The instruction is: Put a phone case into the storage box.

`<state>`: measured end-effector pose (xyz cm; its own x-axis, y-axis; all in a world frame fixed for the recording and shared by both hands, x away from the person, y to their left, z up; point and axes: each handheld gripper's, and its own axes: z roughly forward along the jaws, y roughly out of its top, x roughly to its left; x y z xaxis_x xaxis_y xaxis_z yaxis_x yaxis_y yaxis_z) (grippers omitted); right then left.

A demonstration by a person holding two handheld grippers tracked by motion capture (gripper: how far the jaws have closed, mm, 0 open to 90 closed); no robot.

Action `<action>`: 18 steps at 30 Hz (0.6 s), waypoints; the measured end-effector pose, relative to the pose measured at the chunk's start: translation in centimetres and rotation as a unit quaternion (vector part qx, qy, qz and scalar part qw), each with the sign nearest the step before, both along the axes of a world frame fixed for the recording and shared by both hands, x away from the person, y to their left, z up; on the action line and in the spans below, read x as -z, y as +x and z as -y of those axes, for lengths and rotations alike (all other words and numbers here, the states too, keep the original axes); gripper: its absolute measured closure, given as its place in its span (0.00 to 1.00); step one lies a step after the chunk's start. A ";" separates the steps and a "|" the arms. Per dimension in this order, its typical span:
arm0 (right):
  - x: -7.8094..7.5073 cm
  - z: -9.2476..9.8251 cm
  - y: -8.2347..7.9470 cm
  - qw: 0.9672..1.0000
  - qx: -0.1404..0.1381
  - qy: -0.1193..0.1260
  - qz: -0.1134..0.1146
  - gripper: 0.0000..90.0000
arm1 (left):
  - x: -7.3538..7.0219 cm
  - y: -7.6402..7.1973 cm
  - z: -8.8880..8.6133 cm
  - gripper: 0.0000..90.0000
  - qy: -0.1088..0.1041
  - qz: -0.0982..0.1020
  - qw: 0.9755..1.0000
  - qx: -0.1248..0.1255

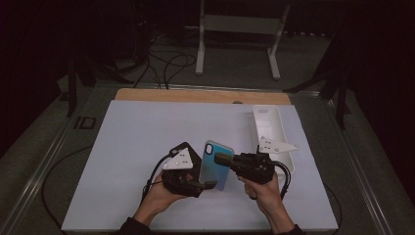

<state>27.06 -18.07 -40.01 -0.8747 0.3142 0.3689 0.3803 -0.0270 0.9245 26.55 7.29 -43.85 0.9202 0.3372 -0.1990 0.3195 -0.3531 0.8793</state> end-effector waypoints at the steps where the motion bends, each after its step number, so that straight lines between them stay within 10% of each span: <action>1: 0.0 0.0 0.0 1.000 -0.001 0.002 0.000 0.96 | 0.0 0.0 0.0 0.46 -0.002 0.000 1.000 0.003; 10: 0.7 0.8 0.3 1.000 -0.010 0.017 0.006 0.95 | -0.1 -0.2 -0.3 0.67 -0.006 0.006 1.000 0.024; 18: 0.7 1.2 0.0 0.999 -0.010 -0.029 0.029 0.75 | -0.1 -0.5 -0.3 0.83 0.001 0.017 0.999 0.033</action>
<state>27.08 -19.24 -40.70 -0.9000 0.3162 0.3000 0.3268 0.0342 0.9445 26.08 7.61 -43.79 0.9465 0.2759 -0.1675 0.2662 -0.3737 0.8885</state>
